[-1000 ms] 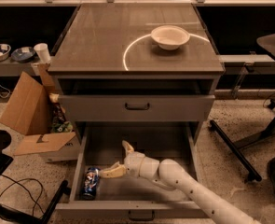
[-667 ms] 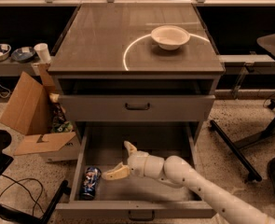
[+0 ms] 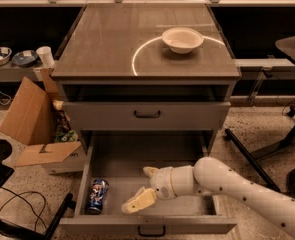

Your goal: Place pepsi can into middle drawer

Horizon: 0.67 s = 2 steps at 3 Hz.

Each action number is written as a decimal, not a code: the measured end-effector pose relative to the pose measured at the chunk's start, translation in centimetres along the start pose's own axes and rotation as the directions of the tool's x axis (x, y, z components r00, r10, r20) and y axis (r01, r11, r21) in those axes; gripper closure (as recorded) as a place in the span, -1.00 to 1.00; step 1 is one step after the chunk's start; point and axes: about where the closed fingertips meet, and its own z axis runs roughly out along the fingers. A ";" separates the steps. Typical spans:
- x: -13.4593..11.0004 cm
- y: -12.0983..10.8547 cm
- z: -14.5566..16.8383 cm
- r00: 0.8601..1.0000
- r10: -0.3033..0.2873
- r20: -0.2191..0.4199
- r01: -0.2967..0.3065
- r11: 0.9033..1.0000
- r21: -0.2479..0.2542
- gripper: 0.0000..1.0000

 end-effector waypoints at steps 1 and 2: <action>0.0 2.3 -2.6 0.988 0.029 -0.152 -0.020 0.998 0.065 -1.00; -0.1 2.3 -5.9 0.958 0.081 -0.276 -0.016 0.973 0.232 -1.00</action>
Offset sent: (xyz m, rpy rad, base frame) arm 0.0168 -0.1396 0.2283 -0.8664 -0.1686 -0.3498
